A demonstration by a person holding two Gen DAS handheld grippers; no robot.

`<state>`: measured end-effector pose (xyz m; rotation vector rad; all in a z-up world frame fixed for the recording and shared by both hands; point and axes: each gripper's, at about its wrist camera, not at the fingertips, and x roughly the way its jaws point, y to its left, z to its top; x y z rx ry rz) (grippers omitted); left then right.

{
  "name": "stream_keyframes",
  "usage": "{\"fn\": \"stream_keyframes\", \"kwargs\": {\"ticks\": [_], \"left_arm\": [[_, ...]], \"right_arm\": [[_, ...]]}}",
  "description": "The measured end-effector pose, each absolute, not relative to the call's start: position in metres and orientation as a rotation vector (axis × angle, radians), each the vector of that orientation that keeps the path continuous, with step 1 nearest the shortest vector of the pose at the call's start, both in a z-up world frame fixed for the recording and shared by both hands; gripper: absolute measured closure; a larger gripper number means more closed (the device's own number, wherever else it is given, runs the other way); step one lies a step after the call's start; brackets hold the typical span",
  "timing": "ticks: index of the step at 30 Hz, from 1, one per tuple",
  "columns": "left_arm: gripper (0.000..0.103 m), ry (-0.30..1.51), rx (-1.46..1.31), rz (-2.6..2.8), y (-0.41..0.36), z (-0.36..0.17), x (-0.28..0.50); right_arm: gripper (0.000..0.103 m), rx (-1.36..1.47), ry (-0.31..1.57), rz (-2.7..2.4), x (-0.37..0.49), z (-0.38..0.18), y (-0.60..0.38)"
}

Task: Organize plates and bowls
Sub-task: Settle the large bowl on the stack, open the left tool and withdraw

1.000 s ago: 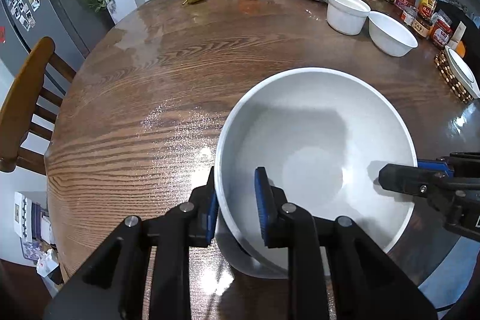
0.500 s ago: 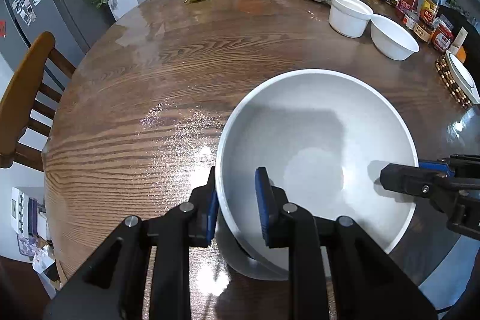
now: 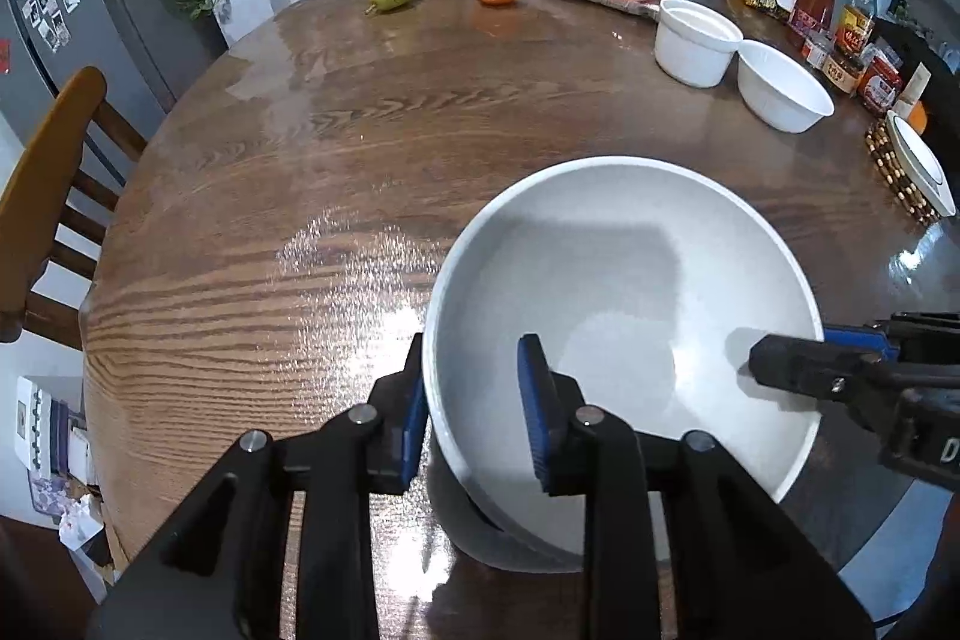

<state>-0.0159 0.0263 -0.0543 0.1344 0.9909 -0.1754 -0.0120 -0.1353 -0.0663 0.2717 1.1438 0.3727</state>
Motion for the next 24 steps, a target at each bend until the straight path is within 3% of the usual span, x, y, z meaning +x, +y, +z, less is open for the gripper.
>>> {"fn": "stream_keyframes", "kwargs": {"ticks": [11, 24], "left_arm": [[0.079, 0.896, 0.122, -0.257, -0.027, -0.017, 0.031], [0.076, 1.055, 0.187, -0.262, -0.081, -0.060, 0.088]], "right_arm": [[0.085, 0.327, 1.019, 0.266, 0.008, -0.036, -0.189], [0.085, 0.411, 1.077, 0.167, 0.048, -0.067, -0.238]]}}
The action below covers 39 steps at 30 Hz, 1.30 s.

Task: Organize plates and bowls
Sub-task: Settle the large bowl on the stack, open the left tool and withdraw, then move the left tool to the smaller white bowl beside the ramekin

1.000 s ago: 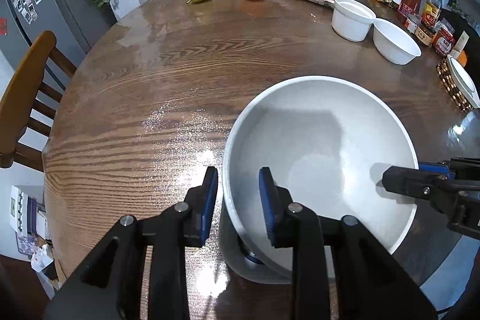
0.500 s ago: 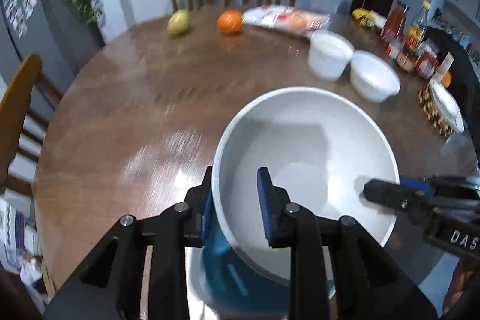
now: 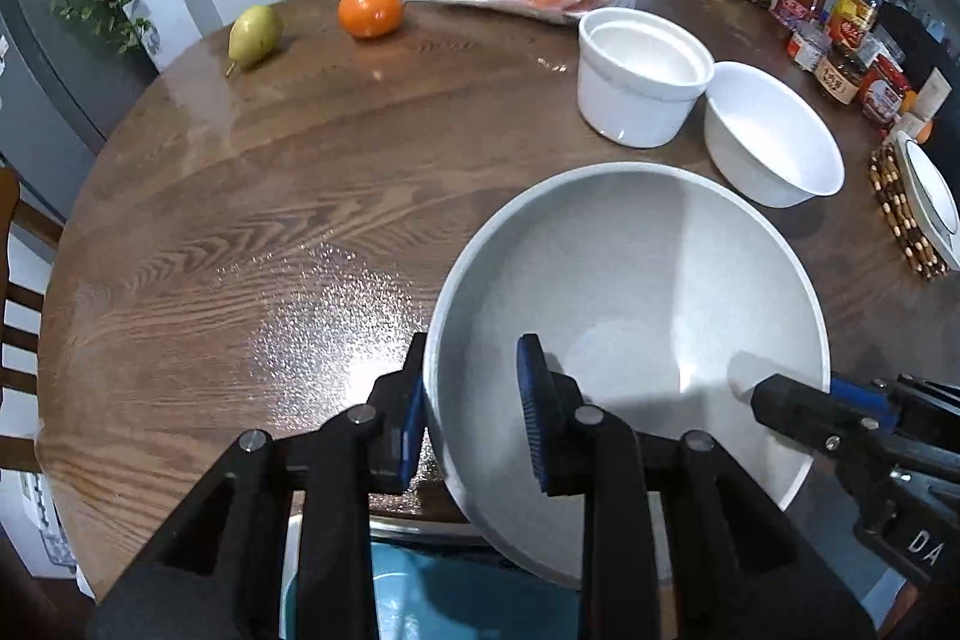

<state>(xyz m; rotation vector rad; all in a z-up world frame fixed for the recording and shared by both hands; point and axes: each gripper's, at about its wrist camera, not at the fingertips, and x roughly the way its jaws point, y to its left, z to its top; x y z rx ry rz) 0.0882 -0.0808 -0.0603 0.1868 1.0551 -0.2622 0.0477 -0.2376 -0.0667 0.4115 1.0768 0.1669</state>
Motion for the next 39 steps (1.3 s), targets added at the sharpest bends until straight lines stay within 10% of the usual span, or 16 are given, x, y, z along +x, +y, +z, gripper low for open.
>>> {"fn": "stream_keyframes", "kwargs": {"ticks": [6, 24, 39], "left_arm": [[0.028, 1.017, 0.192, -0.224, -0.079, -0.055, 0.087], [0.002, 0.857, 0.057, -0.250, -0.092, 0.026, 0.034], [0.001, 0.726, 0.117, -0.282, -0.190, 0.064, 0.043]], "right_arm": [[0.066, 0.415, 1.087, 0.168, 0.049, -0.067, -0.245], [0.058, 0.423, 0.851, 0.051, -0.003, 0.021, -0.365], [0.058, 0.305, 0.750, 0.039, 0.013, 0.075, -0.412]]}}
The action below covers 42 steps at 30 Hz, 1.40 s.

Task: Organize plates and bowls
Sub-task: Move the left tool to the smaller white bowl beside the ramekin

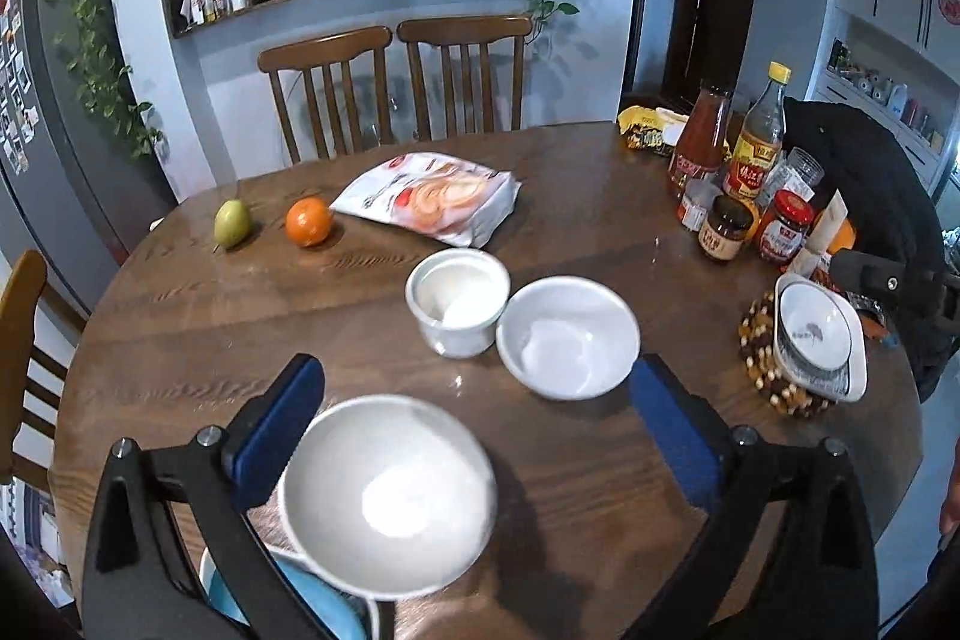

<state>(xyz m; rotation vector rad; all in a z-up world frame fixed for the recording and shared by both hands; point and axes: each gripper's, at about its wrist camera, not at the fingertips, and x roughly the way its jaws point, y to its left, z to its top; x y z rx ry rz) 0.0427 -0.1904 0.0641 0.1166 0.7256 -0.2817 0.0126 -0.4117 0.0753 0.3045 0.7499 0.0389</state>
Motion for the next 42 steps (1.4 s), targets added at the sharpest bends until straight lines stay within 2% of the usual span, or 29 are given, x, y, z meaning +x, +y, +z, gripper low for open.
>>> {"fn": "stream_keyframes", "kwargs": {"ticks": [5, 7, 8, 9, 14, 17, 34, 39, 42], "left_arm": [[0.001, 0.718, 0.119, -0.259, -0.212, 0.063, 0.058], [0.001, 0.722, 0.121, -0.244, -0.218, 0.060, 0.064], [0.001, 0.728, 0.125, -0.236, -0.220, 0.058, 0.067], [0.001, 0.735, 0.127, -0.229, -0.222, 0.055, 0.070], [0.001, 0.795, 0.145, -0.189, -0.225, 0.036, 0.089], [0.001, 0.833, 0.150, -0.171, -0.224, 0.025, 0.100], [0.003, 0.984, 0.234, -0.177, -0.243, -0.037, 0.146], [0.013, 1.003, 0.267, -0.205, -0.254, -0.047, 0.152], [0.015, 1.012, 0.271, -0.201, -0.256, -0.051, 0.156]], "right_arm": [[0.058, 0.254, 0.758, 0.082, 0.036, 0.077, -0.414], [0.052, 0.249, 0.771, 0.112, 0.045, 0.074, -0.412], [0.042, 0.250, 0.775, 0.125, 0.050, 0.072, -0.412], [0.037, 0.249, 0.780, 0.137, 0.056, 0.069, -0.412], [0.034, 0.260, 0.825, 0.163, 0.078, 0.052, -0.415], [0.023, 0.288, 0.890, 0.197, 0.095, 0.035, -0.418], [0.022, 0.364, 1.057, 0.245, 0.148, -0.049, -0.411], [0.022, 0.393, 1.058, 0.244, 0.149, -0.056, -0.413], [0.023, 0.406, 1.051, 0.245, 0.149, -0.057, -0.414]]}}
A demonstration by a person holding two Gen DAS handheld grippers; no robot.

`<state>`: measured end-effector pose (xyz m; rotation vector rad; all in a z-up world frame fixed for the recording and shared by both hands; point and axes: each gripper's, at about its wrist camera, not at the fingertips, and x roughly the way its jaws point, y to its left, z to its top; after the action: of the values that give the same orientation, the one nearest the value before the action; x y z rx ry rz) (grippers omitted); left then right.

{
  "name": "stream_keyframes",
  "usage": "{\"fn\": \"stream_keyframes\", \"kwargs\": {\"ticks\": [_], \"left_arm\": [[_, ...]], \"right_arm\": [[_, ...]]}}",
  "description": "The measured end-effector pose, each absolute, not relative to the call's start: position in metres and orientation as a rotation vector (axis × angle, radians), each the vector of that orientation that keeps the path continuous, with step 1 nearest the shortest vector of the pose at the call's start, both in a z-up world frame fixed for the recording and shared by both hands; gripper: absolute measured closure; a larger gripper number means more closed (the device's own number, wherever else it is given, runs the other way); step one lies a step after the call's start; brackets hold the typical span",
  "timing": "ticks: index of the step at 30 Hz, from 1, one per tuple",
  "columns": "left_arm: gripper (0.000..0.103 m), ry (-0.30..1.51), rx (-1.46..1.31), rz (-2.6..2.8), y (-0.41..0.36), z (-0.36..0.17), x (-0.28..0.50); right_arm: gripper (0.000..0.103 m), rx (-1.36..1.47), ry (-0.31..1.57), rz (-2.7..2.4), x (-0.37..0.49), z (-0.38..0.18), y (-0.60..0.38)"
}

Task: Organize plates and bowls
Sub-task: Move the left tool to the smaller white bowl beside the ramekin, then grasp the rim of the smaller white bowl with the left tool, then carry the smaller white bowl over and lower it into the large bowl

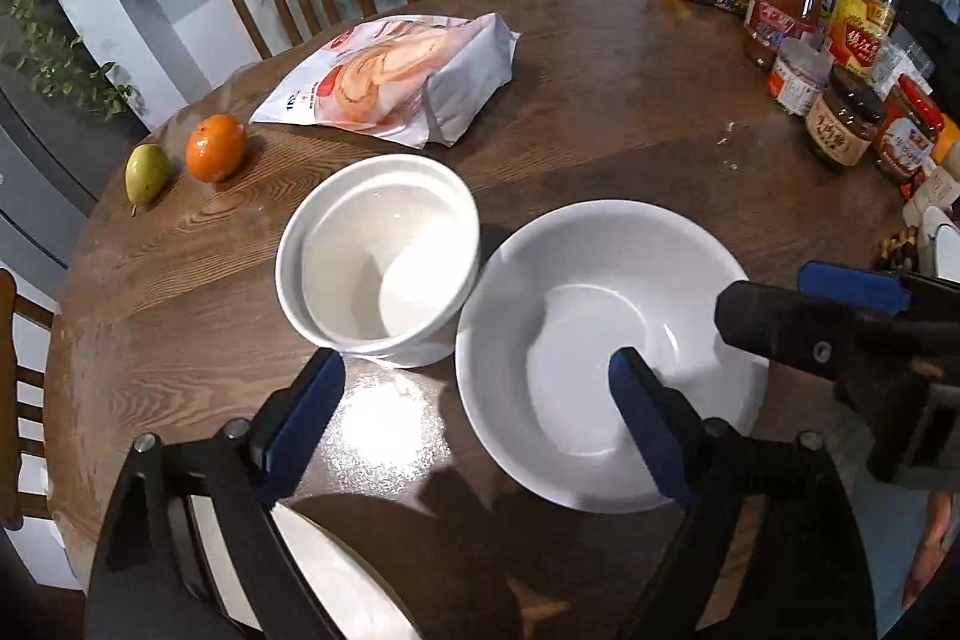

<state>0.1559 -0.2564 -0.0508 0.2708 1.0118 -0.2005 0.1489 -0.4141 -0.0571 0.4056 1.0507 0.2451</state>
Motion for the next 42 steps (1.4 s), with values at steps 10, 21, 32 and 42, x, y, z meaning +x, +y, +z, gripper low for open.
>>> {"fn": "stream_keyframes", "kwargs": {"ticks": [10, 21, 32, 42], "left_arm": [[0.053, 1.049, 0.263, -0.259, -0.266, -0.060, 0.151], [0.077, 1.056, 0.257, -0.292, -0.269, -0.060, 0.148], [0.078, 0.975, 0.274, -0.305, -0.271, -0.039, 0.126], [0.078, 0.836, 0.295, -0.300, -0.259, -0.005, 0.088]], "right_arm": [[0.056, 0.452, 1.088, 0.283, 0.152, -0.072, -0.411], [0.075, 0.477, 1.086, 0.268, 0.148, -0.080, -0.412], [0.083, 0.509, 1.034, 0.241, 0.127, -0.071, -0.416], [0.083, 0.473, 0.928, 0.239, 0.090, -0.033, -0.407]]}}
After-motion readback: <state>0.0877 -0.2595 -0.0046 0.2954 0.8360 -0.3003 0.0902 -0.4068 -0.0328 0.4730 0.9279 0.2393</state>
